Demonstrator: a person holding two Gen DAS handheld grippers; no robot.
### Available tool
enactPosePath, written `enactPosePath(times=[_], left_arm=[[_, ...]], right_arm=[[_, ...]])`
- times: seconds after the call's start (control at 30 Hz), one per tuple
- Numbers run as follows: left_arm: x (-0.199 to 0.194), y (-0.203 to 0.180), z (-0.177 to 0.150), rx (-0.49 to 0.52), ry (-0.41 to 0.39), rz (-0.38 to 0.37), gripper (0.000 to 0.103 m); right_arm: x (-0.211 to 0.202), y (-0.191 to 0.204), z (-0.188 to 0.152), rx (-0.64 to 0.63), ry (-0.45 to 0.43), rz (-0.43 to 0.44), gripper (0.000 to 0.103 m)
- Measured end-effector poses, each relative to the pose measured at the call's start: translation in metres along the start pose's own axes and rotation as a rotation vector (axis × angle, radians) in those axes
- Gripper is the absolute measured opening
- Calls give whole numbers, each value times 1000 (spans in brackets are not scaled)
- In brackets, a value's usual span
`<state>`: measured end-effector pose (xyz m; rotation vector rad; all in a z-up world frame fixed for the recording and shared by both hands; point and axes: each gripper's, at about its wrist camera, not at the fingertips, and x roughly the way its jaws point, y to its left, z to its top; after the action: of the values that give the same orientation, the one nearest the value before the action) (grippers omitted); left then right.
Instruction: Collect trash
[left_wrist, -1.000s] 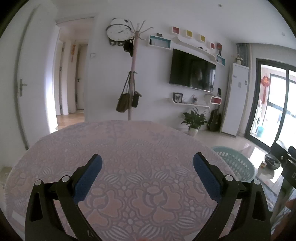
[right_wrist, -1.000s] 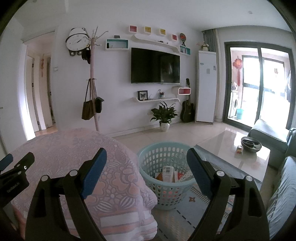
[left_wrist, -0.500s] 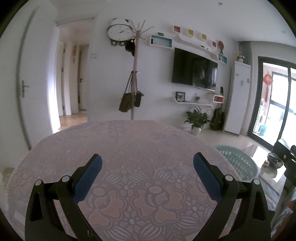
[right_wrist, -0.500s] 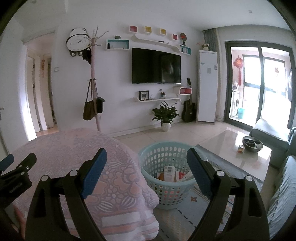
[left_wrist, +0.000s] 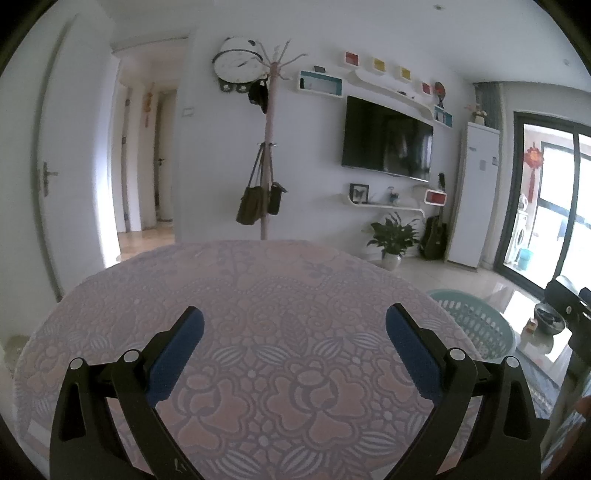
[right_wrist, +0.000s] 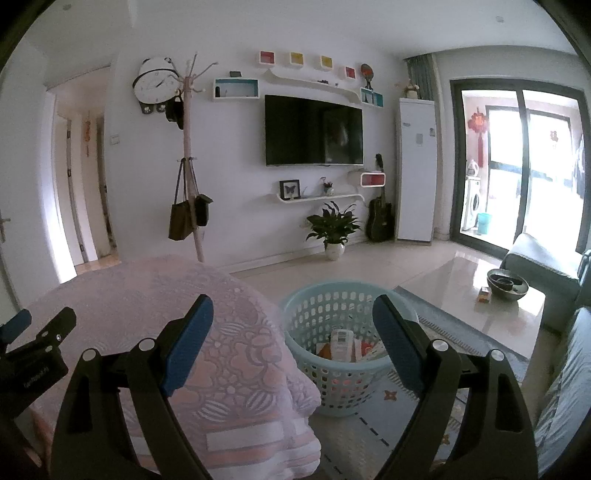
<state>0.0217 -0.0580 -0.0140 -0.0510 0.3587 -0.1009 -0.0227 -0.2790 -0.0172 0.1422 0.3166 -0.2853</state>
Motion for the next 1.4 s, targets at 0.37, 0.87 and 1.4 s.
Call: enactPosePath(times=[0.37,0.87,1.4], left_arm=[[0,2,3,8,-12,-1,96],[0,3,2,10,-11,-3,96],[2,4,-2,14,-12,-12,95]], right_arm=[[0,1,0,-4,4,2,84],[0,-1,1,-6,12,4,84],[0,-2,-4,-23,19,13,84]])
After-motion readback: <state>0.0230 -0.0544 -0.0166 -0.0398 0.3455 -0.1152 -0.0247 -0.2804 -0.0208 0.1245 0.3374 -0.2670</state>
